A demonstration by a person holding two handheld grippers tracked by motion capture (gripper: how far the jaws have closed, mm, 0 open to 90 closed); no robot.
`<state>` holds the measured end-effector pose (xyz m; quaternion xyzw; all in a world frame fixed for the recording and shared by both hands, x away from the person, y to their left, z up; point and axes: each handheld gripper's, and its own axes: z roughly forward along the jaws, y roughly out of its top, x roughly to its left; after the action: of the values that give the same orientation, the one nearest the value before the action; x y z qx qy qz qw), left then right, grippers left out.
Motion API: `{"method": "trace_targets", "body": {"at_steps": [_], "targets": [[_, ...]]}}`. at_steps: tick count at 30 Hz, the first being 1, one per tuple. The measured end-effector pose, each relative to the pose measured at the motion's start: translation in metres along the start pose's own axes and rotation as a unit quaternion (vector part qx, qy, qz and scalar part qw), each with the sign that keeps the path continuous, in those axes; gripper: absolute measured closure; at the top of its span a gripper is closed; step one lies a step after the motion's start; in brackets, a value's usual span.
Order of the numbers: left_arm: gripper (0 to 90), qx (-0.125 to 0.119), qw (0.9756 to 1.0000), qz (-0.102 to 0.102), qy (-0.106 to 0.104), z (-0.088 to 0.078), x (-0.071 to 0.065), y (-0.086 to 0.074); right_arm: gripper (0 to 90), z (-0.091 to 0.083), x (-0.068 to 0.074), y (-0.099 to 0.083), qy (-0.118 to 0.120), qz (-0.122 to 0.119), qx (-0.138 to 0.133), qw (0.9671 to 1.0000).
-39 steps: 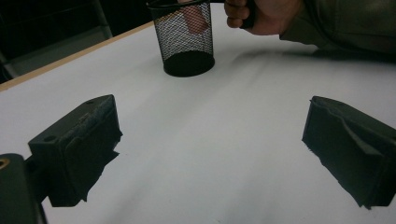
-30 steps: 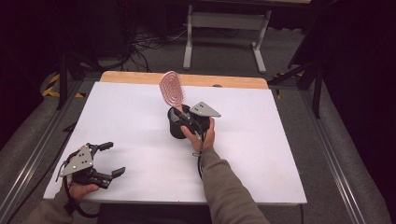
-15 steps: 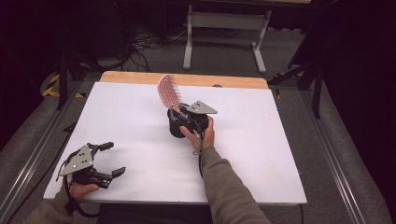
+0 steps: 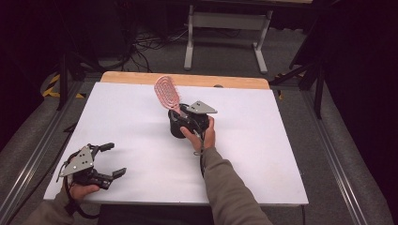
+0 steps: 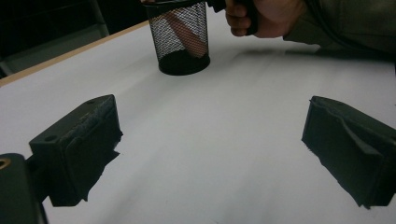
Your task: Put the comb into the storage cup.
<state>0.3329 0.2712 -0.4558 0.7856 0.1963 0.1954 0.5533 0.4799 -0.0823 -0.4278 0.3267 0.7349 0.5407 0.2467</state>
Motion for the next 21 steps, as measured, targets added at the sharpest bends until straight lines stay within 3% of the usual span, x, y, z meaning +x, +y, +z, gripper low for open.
{"method": "trace_targets", "body": {"at_steps": [5, 13, 21], "targets": [[5.1, 0.001, 1.0000, 0.001, -0.001, 0.001, 0.000, 0.000, 50.4, -0.002, 0.002, 0.002, -0.021, -0.013, -0.003, 0.9997], [5.1, 0.001, 1.0000, 0.002, -0.004, 0.002, -0.001, 0.000, 38.4, -0.007, 0.002, 0.006, -0.027, -0.028, 0.007, 0.9992], [5.1, -0.001, 1.0000, 0.004, -0.007, 0.002, 0.000, 0.001, 33.3, -0.010, 0.003, 0.008, -0.030, -0.039, 0.001, 0.9988]]}}
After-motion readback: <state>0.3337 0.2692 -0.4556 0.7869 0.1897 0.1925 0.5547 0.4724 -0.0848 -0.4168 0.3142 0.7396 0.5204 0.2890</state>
